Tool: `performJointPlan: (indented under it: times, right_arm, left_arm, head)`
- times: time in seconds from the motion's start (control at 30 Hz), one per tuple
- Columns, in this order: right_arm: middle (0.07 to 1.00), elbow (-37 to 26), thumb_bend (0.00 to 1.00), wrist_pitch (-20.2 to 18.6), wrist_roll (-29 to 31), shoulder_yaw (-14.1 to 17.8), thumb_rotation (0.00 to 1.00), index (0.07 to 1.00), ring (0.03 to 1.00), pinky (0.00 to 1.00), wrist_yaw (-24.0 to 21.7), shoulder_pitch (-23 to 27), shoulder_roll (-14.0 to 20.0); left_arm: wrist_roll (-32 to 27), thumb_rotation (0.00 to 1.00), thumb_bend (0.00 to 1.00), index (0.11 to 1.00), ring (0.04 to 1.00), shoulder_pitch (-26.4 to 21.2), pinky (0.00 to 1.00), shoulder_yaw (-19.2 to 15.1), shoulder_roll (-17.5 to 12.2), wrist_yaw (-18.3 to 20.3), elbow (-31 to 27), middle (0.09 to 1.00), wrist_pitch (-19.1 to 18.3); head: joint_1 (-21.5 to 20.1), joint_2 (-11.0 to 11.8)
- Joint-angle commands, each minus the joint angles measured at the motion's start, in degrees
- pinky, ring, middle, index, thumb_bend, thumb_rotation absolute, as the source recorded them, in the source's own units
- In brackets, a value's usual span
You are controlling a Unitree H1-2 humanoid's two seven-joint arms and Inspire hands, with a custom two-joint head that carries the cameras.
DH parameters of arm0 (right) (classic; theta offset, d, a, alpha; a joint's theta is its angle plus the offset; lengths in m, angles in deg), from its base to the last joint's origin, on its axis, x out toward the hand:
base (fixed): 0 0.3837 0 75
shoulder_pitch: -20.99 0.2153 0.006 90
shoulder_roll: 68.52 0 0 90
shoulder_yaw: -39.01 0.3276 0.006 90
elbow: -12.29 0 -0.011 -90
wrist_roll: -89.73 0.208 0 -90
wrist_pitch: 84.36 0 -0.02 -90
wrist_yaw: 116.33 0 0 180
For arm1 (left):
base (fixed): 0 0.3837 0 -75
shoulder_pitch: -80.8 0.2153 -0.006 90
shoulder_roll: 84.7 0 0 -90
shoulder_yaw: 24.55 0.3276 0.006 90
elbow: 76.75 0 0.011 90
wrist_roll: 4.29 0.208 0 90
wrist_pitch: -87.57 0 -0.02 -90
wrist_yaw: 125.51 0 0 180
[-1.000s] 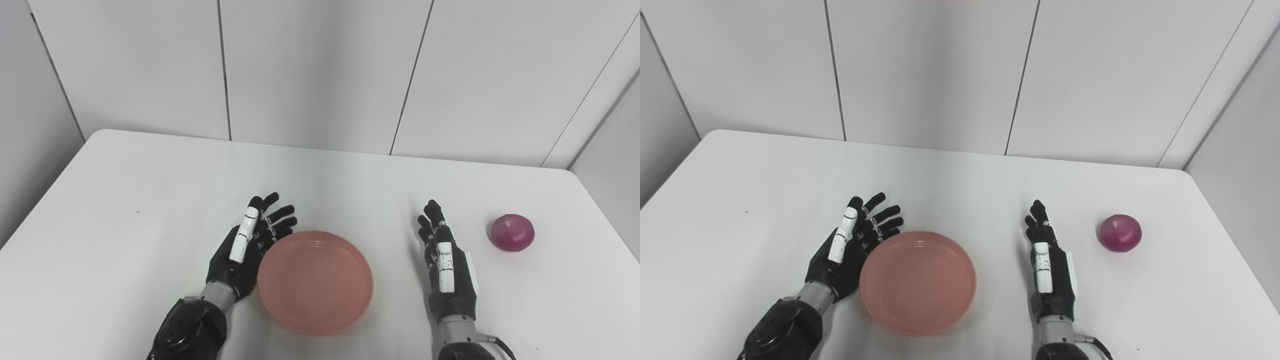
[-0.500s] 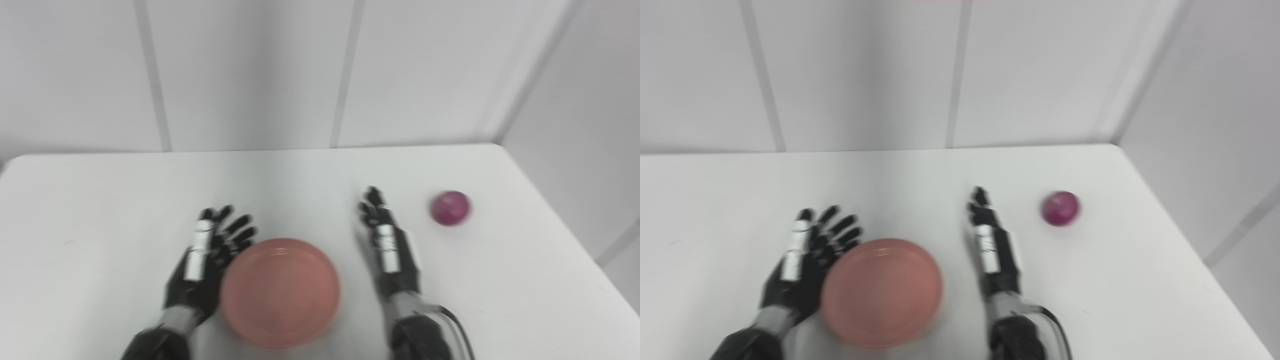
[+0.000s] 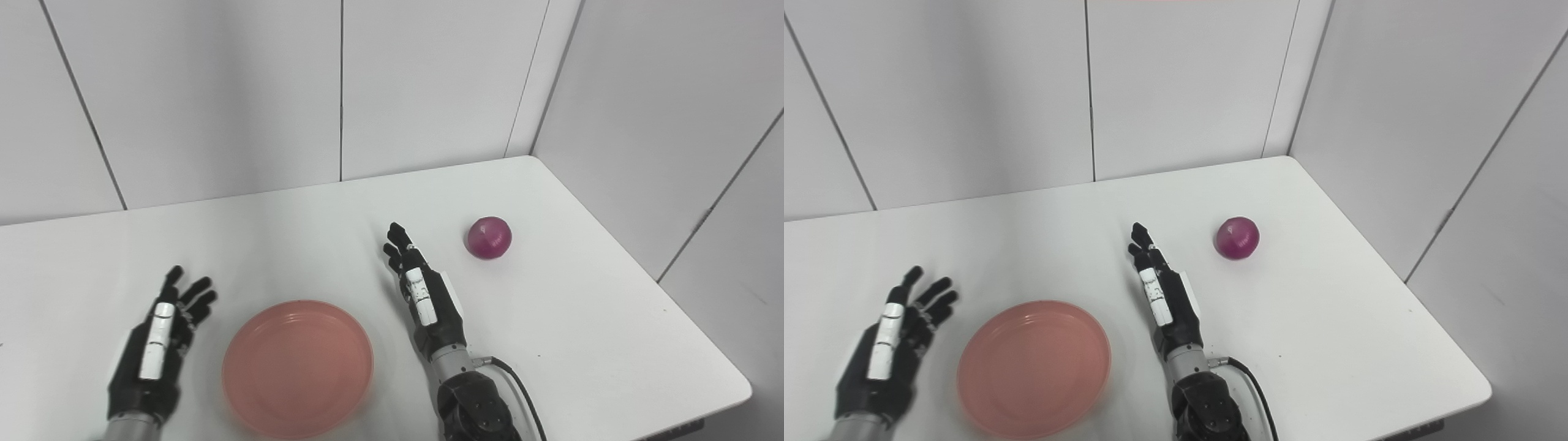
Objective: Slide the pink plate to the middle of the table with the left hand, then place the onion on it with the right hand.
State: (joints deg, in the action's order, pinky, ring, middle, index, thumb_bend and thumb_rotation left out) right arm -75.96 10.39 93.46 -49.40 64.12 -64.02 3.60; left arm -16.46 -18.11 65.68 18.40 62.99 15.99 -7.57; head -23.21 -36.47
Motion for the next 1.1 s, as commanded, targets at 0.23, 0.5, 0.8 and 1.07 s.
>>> performJointPlan:
  times: [0.23,0.5,0.8,1.07]
  right_arm:
    - [0.962,1.59,0.83,1.7,1.19,0.07,0.93,0.957,0.954,0.98,-0.93,-2.29,0.59]
    - [0.94,0.97,0.84,2.02,2.38,0.12,0.91,0.94,0.945,0.97,-1.11,-2.72,1.35]
    - [0.843,-9.46,0.76,-3.23,-1.89,0.96,0.78,0.889,0.836,0.84,2.21,-1.05,1.48]
    - [0.812,-22.73,0.75,-13.87,-16.86,2.74,0.72,0.869,0.785,0.67,3.78,5.54,8.41]
  left_arm:
    - [-0.79,0.79,0.65,0.908,0.835,-3.24,0.88,-3.17,-0.28,0.23,2.04,0.831,6.68]
    - [0.15,0.82,0.67,0.924,0.832,-2.63,0.88,-2.93,0.77,0.17,2.85,0.828,8.17]
    - [-1.52,0.76,0.7,0.911,0.801,-1.63,0.85,-2.55,3.46,-0.54,0.97,0.811,4.32]
    - [-2.15,0.76,0.66,0.916,0.817,-1.61,0.87,-2.43,4.34,-0.76,1.09,0.82,2.19]
  head:
    - [1.72,0.35]
    - [2.16,0.6]
    - [1.41,1.23]
    - [-0.71,2.89]
